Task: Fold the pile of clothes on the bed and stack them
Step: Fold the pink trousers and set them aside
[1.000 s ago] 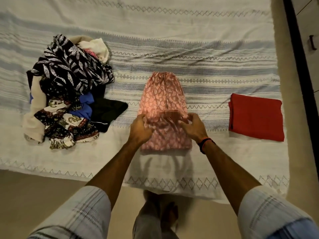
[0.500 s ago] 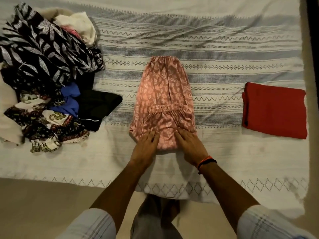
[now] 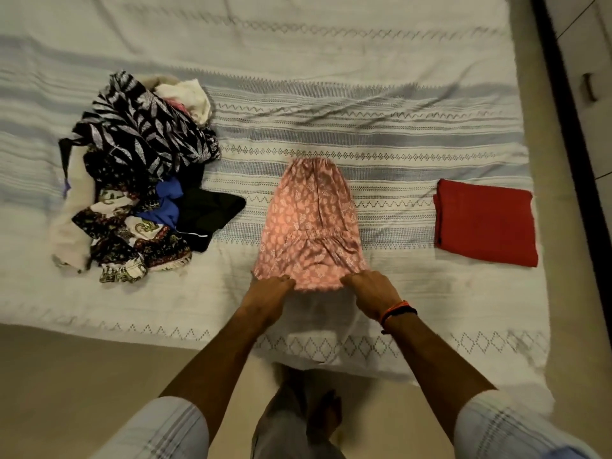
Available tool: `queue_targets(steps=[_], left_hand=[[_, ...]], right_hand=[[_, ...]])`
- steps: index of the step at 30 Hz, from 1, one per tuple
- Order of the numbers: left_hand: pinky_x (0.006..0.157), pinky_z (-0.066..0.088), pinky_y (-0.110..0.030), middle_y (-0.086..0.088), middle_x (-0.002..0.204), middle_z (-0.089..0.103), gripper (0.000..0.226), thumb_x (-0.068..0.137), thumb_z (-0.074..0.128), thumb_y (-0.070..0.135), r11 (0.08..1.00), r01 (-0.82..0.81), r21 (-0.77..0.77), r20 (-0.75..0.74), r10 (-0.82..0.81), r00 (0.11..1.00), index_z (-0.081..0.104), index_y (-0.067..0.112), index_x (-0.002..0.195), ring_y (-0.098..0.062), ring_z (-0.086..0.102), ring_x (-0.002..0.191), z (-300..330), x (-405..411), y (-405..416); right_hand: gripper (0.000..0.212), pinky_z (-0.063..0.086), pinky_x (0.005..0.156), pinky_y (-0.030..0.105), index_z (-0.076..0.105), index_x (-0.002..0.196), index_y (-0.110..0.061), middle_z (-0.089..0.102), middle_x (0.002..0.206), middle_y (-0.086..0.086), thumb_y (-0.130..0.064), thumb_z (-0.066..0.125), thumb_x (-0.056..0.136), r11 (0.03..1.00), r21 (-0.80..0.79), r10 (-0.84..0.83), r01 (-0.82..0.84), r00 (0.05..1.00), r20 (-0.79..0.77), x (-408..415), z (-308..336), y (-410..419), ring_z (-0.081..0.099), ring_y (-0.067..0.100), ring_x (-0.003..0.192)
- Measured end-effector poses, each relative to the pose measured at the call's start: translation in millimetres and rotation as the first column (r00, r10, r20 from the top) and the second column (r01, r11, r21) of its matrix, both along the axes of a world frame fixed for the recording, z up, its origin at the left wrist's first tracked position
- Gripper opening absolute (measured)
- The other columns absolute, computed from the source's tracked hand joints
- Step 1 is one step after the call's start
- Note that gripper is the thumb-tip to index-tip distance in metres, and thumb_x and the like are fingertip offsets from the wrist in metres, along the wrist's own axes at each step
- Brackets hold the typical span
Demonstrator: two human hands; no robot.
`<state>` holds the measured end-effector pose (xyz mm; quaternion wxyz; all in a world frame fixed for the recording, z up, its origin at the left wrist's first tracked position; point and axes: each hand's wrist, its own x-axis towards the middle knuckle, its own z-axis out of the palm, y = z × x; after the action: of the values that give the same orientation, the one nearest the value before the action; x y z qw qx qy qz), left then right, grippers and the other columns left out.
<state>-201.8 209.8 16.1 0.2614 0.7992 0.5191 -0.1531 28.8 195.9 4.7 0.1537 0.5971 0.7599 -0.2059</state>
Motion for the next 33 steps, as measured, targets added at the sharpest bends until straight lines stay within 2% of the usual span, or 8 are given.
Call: queue_targets(steps=[4, 9, 14, 18, 22, 28, 33], left_hand=[[0.098, 0.044, -0.035, -0.008, 0.134, 0.056, 0.045, 0.094, 0.048, 0.000, 0.998, -0.033, -0.045, -0.028, 0.031, 0.999, 0.052, 0.018, 0.136, -0.027, 0.054, 0.121, 26.4, 2.0, -29.5], [0.100, 0.044, -0.036, -0.012, 0.135, 0.055, 0.051, 0.092, 0.050, 0.001, 0.996, -0.057, -0.064, -0.032, 0.055, 0.998, 0.052, 0.021, 0.139, -0.030, 0.054, 0.121, 55.7, -1.8, -56.9], [0.094, 0.047, -0.035, -0.009, 0.124, 0.062, 0.038, 0.092, 0.054, 0.008, 0.987, -0.160, -0.034, 0.021, 0.161, 0.987, 0.061, 0.023, 0.127, -0.028, 0.059, 0.111, 73.4, -2.7, -47.7], [0.092, 0.050, -0.037, -0.010, 0.118, 0.066, 0.030, 0.090, 0.060, 0.016, 0.968, -0.252, 0.006, 0.062, 0.252, 0.966, 0.066, 0.022, 0.119, -0.030, 0.062, 0.106, 85.0, -6.1, -10.3], [0.092, 0.053, -0.037, -0.007, 0.111, 0.068, 0.033, 0.078, 0.070, 0.017, 0.944, -0.329, -0.017, 0.089, 0.329, 0.940, 0.068, 0.023, 0.111, -0.029, 0.064, 0.103, 83.3, -8.8, 37.1], [0.091, 0.051, -0.037, -0.009, 0.114, 0.068, 0.033, 0.083, 0.056, 0.011, 0.909, -0.413, -0.048, 0.142, 0.415, 0.898, 0.068, 0.021, 0.112, -0.030, 0.062, 0.107, 52.6, -6.6, 113.6], [0.090, 0.049, -0.034, -0.007, 0.112, 0.070, 0.028, 0.085, 0.063, 0.009, 0.902, -0.429, -0.045, 0.152, 0.431, 0.890, 0.069, 0.014, 0.112, -0.026, 0.063, 0.107, 27.4, -0.9, 173.9]], right_hand=[[0.035, 0.051, 0.091, 0.043, 0.063, 0.120, -0.015, 0.065, 0.116, 0.013, -0.001, 0.045, 0.094, 0.999, -0.039, -0.010, 0.011, 1.000, 0.006, 0.9, 24.5, -26.2, 0.061, 0.034, 0.107], [0.035, 0.051, 0.090, 0.041, 0.067, 0.116, -0.017, 0.065, 0.113, 0.014, 0.001, 0.049, 0.091, 0.995, -0.076, -0.064, 0.059, 0.996, -0.064, 5.6, 59.2, -50.3, 0.060, 0.033, 0.104], [0.032, 0.048, 0.086, 0.039, 0.070, 0.111, -0.013, 0.067, 0.109, 0.016, 0.000, 0.049, 0.090, 0.991, -0.028, -0.137, 0.134, 0.981, -0.139, 8.9, 83.6, -35.6, 0.059, 0.034, 0.101], [0.026, 0.052, 0.086, 0.039, 0.071, 0.109, -0.013, 0.070, 0.107, 0.012, -0.006, 0.052, 0.094, 0.979, 0.046, -0.185, 0.197, 0.964, -0.192, 8.8, 97.4, 0.9, 0.064, 0.032, 0.100], [0.033, 0.052, 0.090, 0.041, 0.070, 0.112, -0.020, 0.070, 0.111, 0.006, -0.003, 0.056, 0.088, 0.969, 0.039, -0.233, 0.246, 0.951, -0.205, 13.3, 95.1, 46.6, 0.063, 0.028, 0.105], [0.026, 0.053, 0.088, 0.039, 0.072, 0.108, -0.018, 0.071, 0.108, 0.009, -0.008, 0.056, 0.090, 0.947, -0.028, -0.317, 0.319, 0.923, -0.219, 14.6, 66.8, 118.7, 0.064, 0.029, 0.100], [0.021, 0.053, 0.086, 0.041, 0.071, 0.107, -0.011, 0.072, 0.105, 0.012, -0.009, 0.057, 0.092, 0.928, -0.021, -0.367, 0.372, 0.903, -0.222, 12.4, 41.8, 173.2, 0.065, 0.033, 0.099]])
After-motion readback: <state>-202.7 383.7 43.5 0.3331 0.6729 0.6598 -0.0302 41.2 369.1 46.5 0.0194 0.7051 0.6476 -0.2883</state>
